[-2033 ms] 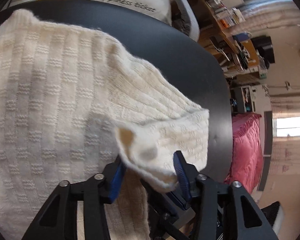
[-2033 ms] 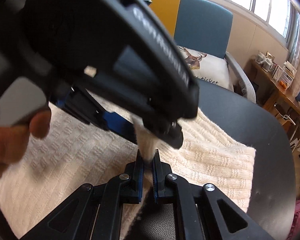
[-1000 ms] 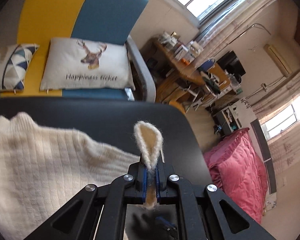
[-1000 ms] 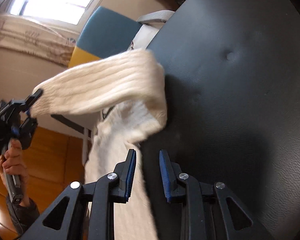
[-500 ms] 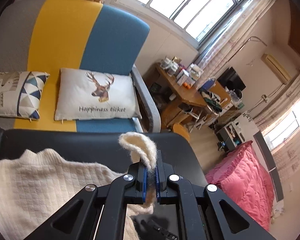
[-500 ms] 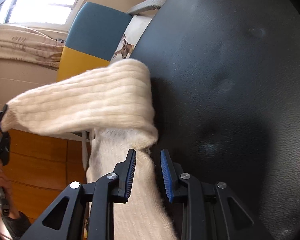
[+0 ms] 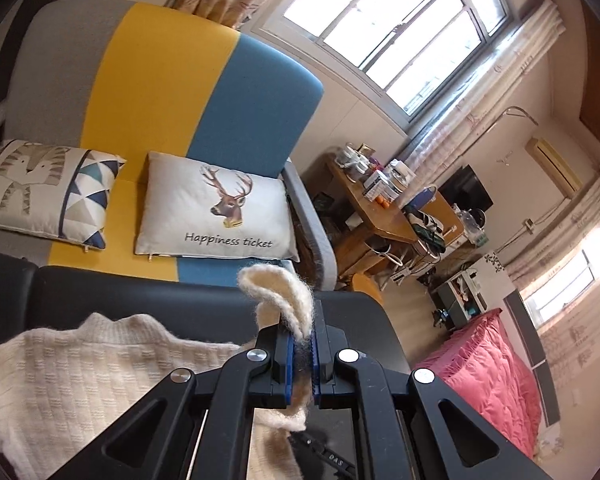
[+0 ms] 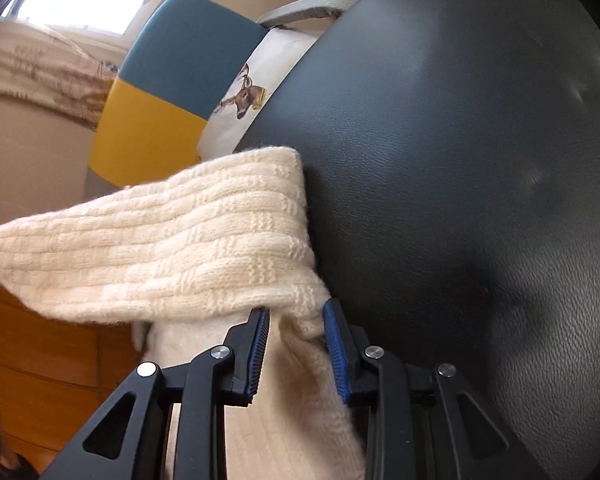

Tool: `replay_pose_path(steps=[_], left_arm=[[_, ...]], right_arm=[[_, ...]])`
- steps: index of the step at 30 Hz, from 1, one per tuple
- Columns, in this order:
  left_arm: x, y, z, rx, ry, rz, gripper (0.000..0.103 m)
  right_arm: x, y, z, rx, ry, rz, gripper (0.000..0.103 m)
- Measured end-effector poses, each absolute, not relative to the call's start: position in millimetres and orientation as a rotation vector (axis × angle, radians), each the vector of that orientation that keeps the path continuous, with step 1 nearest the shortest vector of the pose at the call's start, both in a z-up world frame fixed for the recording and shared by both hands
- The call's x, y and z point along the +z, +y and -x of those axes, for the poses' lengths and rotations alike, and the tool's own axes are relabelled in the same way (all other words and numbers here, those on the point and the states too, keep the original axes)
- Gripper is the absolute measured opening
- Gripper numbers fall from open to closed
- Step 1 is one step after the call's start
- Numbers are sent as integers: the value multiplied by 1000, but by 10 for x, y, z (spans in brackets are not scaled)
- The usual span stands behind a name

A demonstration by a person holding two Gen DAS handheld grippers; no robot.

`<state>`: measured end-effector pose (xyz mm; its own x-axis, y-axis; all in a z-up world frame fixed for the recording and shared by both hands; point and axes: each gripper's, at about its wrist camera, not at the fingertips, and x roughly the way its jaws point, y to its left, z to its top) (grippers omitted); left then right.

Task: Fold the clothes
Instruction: 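Lift the held cuff up with the left tool, then lay the held sleeve across the sweater body and open the left tool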

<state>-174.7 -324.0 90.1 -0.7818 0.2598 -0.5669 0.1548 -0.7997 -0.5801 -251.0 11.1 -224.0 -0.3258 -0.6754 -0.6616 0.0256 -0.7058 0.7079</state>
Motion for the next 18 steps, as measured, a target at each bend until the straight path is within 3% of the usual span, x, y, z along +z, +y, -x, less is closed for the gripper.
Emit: replay_pose_path(steps=[8, 18], left_arm=[[579, -3636, 1197, 2771, -989, 1029, 6], [-780, -4315, 641, 2782, -1168, 1390, 6]], right_arm=[[-2181, 41, 2526, -2239, -629, -1440, 29], [-2127, -281, 2415, -2272, -268, -1393, 27]])
